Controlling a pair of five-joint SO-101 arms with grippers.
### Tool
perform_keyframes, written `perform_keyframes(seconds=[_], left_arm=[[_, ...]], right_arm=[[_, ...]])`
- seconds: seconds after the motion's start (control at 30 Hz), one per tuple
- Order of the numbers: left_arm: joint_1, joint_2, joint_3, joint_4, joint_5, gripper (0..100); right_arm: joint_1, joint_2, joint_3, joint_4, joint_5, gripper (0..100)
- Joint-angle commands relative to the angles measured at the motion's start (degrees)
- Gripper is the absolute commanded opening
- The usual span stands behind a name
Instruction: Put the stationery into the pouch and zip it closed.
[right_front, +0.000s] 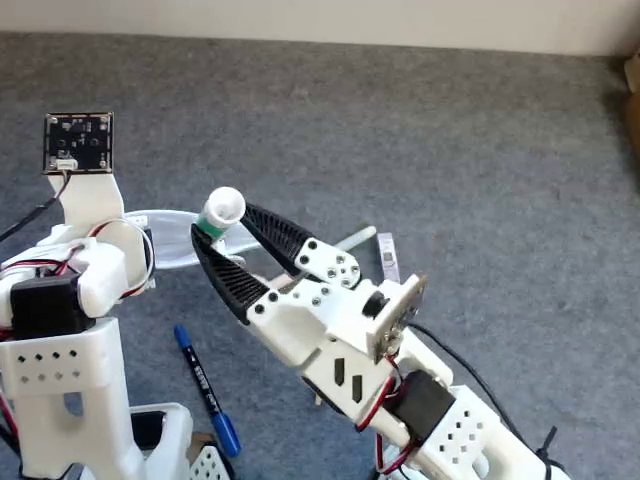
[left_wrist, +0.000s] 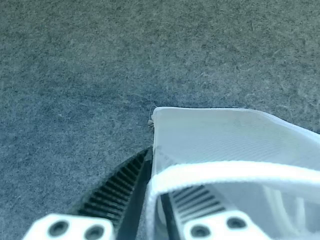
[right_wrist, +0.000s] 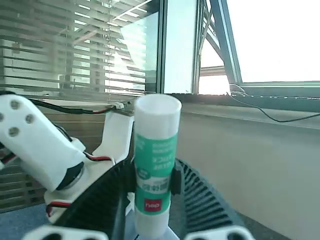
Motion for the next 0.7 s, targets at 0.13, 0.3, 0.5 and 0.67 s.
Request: perform_keyframes(seconds=[0.13,0.3,0.5,0.67], left_arm=[[1.6,0.9,-1.0,-0.4,0.6,1],[1.6,0.9,-0.9,-0.4,0.6,1],[1.5,0.9,-0.9,-0.4,0.6,1],[1.5,0.9,-0.9,-0.4,0.5,1]], right_arm=[[-0.6,11.4,-2.2,-5.5,-0.3,0.4],[-0.5,17.1,-2.0,-11.5,-0.2,0.4],[-0.5,17.6,-1.9,-11.3,-0.2,0.4],[-0.7,17.6,-1.6,-10.9,9.1,4.8]])
